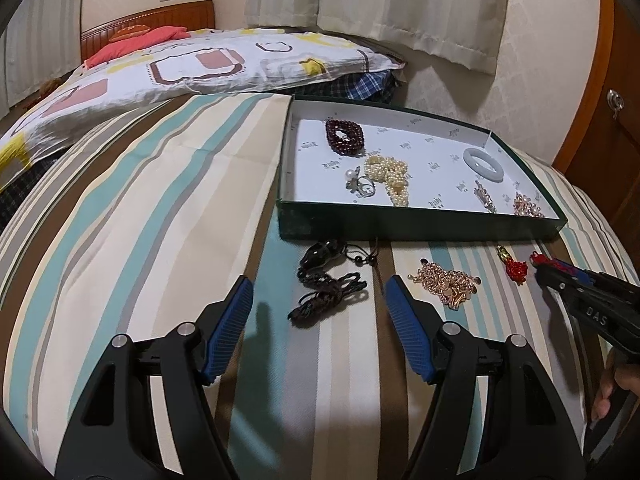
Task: Organize jewelry
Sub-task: 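Close the left tool on the black cord pendant while the right tool grasps the red tassel charm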
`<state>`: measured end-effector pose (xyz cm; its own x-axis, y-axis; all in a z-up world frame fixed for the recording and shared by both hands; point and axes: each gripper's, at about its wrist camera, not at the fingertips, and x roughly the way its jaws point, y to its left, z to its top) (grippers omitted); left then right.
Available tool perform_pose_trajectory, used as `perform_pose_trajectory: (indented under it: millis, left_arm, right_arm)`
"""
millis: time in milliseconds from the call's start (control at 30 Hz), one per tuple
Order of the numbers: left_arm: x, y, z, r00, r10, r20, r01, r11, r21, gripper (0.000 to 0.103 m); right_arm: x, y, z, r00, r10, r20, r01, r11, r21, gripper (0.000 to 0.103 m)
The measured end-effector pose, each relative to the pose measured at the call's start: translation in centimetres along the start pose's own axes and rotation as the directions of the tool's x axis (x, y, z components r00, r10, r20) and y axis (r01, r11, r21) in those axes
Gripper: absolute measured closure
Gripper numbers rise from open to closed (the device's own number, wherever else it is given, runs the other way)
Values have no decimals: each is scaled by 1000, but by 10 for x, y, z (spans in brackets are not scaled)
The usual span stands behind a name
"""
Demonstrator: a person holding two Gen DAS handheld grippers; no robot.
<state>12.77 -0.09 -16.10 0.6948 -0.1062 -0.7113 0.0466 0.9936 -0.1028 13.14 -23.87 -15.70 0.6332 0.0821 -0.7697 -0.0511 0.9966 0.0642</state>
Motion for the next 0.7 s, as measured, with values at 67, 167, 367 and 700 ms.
perform_pose_trajectory:
  millis: [67, 167, 367, 700]
  left_arm:
    - [5, -1, 4, 1000, 0, -16, 0, 1000, 3, 44]
    - [14, 0, 10, 999, -6, -52, 5, 1000, -11, 44]
    - [21, -1, 8, 996, -12, -91, 12, 1000, 6, 66]
    - [16, 3, 1, 997, -16, -74, 17, 1000, 18, 94]
  right_arm:
    - [-1, -3, -1, 1000, 2, -1, -2, 1000, 6, 81]
    - [-1, -4, 0, 1000, 3, 1, -3, 1000, 9, 81]
    - [0, -4, 1, 1000, 9, 1, -9, 1000, 15, 81]
    - [-1, -5, 0, 1000, 17, 12, -17, 1000, 24, 81]
